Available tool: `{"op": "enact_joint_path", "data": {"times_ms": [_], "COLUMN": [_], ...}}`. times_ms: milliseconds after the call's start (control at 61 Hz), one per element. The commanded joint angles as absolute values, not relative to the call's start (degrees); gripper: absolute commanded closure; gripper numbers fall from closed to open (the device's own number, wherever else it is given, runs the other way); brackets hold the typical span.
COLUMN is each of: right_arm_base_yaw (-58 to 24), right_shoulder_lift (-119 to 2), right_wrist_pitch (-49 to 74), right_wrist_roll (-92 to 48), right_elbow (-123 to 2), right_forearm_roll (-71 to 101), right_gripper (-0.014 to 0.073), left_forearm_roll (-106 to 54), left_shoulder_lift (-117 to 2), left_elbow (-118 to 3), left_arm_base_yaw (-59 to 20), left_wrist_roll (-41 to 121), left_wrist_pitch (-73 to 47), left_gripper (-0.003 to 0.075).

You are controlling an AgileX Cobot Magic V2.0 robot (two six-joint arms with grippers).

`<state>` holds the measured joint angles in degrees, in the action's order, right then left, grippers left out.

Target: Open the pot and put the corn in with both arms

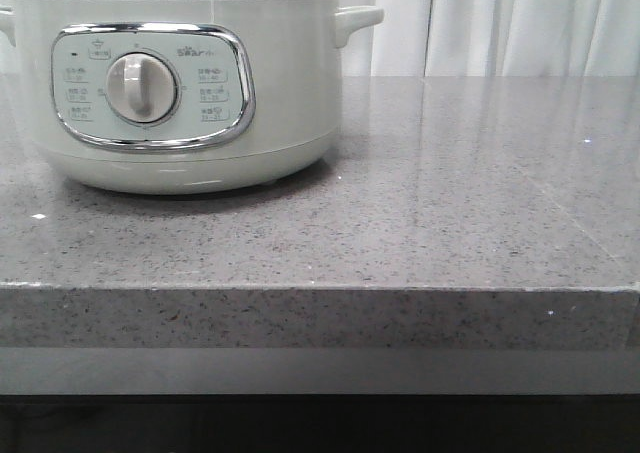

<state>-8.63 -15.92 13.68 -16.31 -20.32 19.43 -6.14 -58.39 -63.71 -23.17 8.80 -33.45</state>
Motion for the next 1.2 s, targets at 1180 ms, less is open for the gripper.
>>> {"op": "enact_joint_path", "data": {"times_ms": [1180], "right_arm_base_yaw": [-8.4], "right_shoulder_lift": [-16.3], "right_wrist_pitch": [9.4], "right_wrist_roll": [-17.0], "right_elbow": [-21.8], "right_forearm_roll": [19.8], "right_gripper": [0.0659], "left_forearm_roll": [-7.4], "left_shoulder_lift": [-7.2], "left_elbow": [-22.5], "left_arm_base_yaw": [-23.5], "left_wrist_roll": [8.9], "left_wrist_pitch": [-13.4], "left_gripper": [0.0739]}}
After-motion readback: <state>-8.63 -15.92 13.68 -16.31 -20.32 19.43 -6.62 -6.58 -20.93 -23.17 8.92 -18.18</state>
